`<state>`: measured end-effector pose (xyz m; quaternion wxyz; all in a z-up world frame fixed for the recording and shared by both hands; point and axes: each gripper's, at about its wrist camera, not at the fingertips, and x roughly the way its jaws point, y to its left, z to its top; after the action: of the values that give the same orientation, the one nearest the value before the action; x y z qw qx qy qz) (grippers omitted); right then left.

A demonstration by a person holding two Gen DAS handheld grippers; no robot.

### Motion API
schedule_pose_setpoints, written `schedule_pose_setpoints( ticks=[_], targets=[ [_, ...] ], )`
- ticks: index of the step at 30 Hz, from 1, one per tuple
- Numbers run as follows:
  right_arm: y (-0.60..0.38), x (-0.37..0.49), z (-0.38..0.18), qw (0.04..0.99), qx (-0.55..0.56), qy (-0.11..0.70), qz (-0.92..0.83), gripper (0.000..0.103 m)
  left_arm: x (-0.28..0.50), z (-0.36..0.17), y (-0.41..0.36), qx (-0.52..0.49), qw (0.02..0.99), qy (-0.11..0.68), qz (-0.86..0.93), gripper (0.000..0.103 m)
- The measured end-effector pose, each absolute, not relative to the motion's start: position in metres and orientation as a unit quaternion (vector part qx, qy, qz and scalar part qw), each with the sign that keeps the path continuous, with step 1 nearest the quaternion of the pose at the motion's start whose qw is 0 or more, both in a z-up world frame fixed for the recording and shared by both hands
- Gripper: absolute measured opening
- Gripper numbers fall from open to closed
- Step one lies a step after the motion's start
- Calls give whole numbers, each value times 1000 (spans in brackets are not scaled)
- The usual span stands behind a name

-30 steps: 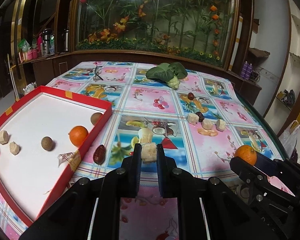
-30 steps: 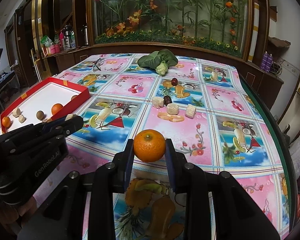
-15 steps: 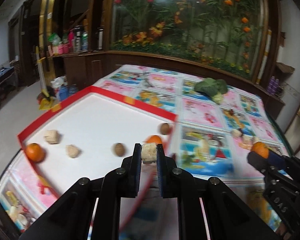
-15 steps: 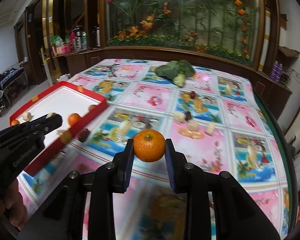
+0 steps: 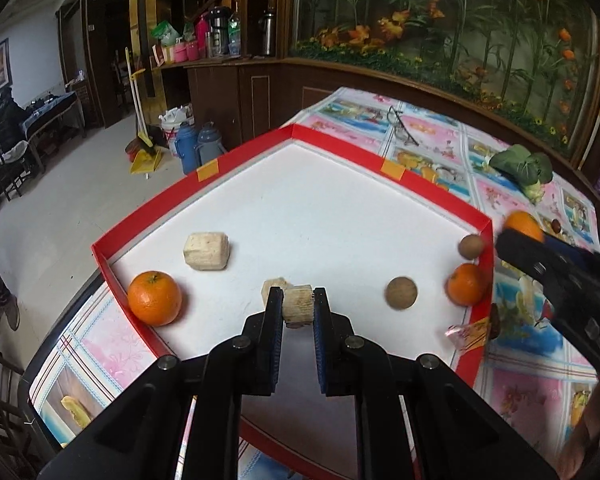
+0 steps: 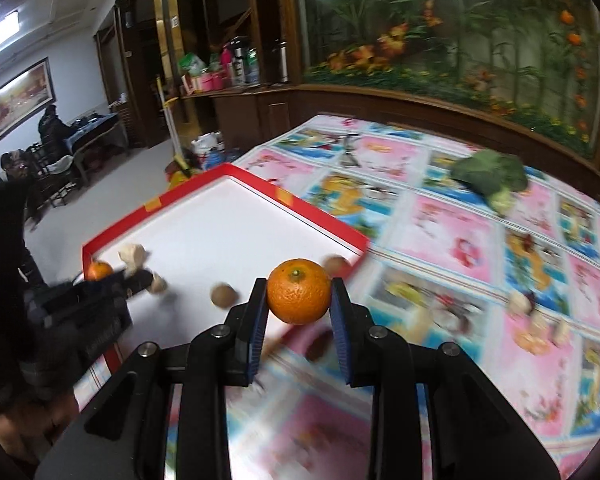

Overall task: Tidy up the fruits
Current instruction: 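Open both tools to drop the orange and beige piece into the box, then grasp a beige chunk with the right tool while the left tool grasps a round beige lump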

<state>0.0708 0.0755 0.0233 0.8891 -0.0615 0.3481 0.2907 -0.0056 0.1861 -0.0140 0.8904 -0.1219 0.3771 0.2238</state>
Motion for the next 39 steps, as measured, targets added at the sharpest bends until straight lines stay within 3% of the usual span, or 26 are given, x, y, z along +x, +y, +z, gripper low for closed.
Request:
schedule_pose_setpoints(
  ticks=[12, 13, 15, 16, 17, 19, 23, 27, 31, 39],
  targets=[
    [132, 124, -13, 860, -77, 403, 302, 33, -10, -19, 196, -124, 882, 389, 235, 13],
    [134, 127, -16, 857, -77, 410, 303, 33, -9, -19, 196, -124, 882, 389, 236, 16],
    [134, 130, -19, 857, -78, 413, 298, 33, -10, -20, 198, -127, 879, 392, 241, 33],
    [133, 131, -20, 856, -80, 417, 294, 34, -10, -20, 199, -130, 878, 392, 243, 50],
    [133, 133, -20, 855, -80, 421, 292, 40, -12, -19, 200, -136, 878, 389, 244, 62],
    [128, 133, -17, 860, -79, 416, 285, 54, -19, -14, 201, -140, 880, 376, 256, 67],
    [106, 125, 4, 872, -60, 395, 282, 57, -36, 1, 205, -154, 884, 335, 288, 77],
    [52, 101, 39, 899, -32, 344, 268, 72, -56, 12, 205, -196, 883, 289, 312, 80],
    [-21, 70, 59, 931, 0, 295, 217, 99, -63, 17, 185, -201, 894, 263, 304, 80],
    [-171, 42, 20, 941, 57, 327, 71, 102, -35, 7, 101, -129, 923, 306, 196, 81]
  ],
)
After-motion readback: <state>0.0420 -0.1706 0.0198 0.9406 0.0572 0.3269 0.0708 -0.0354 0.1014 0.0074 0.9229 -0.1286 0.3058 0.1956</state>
